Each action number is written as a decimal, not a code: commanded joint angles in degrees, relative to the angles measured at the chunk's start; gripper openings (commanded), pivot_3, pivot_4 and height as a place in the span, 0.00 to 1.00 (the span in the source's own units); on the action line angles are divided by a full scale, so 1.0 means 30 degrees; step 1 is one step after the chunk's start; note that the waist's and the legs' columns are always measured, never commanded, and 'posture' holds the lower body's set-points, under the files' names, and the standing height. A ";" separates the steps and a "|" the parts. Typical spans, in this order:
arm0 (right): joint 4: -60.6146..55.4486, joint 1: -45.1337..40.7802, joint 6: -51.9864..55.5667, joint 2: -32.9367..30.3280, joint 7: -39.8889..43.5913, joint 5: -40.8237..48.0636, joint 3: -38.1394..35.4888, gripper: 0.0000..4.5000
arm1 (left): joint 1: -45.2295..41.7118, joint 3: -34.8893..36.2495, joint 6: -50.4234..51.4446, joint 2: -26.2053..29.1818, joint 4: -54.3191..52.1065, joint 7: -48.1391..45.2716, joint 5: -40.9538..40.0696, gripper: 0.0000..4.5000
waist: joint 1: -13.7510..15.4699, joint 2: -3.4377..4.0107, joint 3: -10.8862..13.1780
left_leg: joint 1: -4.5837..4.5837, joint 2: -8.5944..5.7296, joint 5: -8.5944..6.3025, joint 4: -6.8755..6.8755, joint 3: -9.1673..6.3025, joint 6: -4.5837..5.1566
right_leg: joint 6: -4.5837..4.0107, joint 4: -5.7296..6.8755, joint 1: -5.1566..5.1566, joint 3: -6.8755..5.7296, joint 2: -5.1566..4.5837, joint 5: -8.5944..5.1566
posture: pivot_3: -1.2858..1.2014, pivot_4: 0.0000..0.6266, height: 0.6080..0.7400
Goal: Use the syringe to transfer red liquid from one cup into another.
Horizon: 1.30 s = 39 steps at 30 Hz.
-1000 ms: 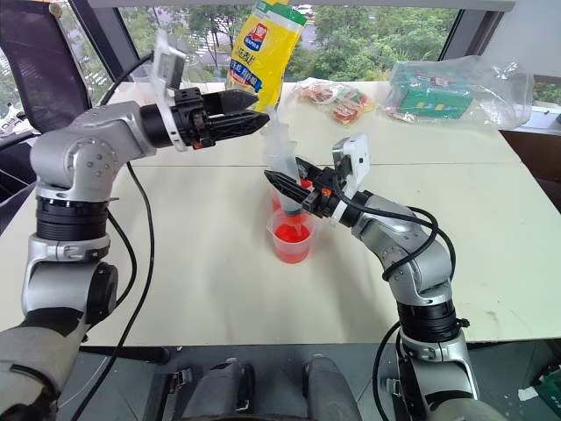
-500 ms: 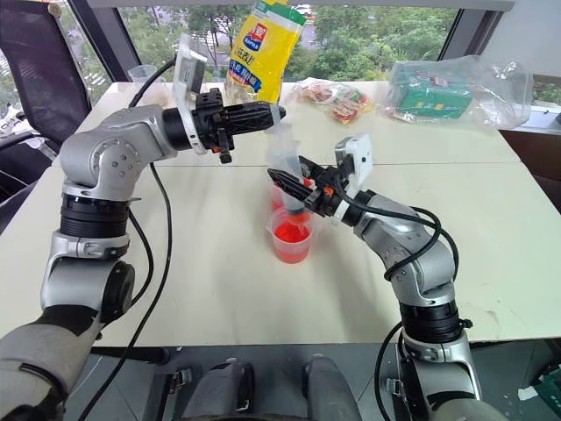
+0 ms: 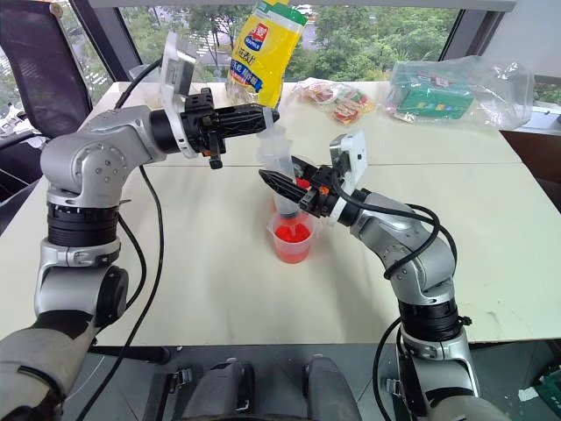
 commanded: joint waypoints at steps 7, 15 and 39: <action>-0.0771 -0.2078 0.0053 0.0064 -0.0782 0.1068 -0.1282 0.32 | 0.0731 -0.1454 0.0964 -0.0556 -0.1877 -0.1090 -0.0984 0.01 | -0.0002 0.0000 0.0000 | 0.0000 0.0001 0.0000 -0.0001 -0.0001 0.0000 | 0.0000 0.0000 0.0000 -0.0001 0.0000 0.0000 | 0.52 0.24 1.00; -0.0751 -0.2319 0.0301 -0.0124 -0.0931 0.1431 -0.1420 0.32 | 0.0822 -0.1665 0.0719 -0.0669 -0.1926 -0.0869 -0.0595 0.01 | -0.0007 0.0000 0.0000 | 0.0000 0.0000 0.0000 0.0000 -0.0001 0.0000 | 0.0000 -0.0001 0.0001 0.0000 -0.0001 0.0000 | 0.52 0.24 1.00; -0.0345 -0.3005 0.2060 -0.0847 -0.1731 0.2741 -0.2173 0.32 | 0.2334 0.2207 0.1295 0.4311 -0.2550 -0.0095 -0.1635 0.99 | -0.0048 0.0002 0.0001 | 0.0000 0.0006 0.0000 -0.0007 -0.0001 0.0001 | -0.0001 -0.0011 -0.0002 0.0000 -0.0007 -0.0001 | 0.52 0.24 1.00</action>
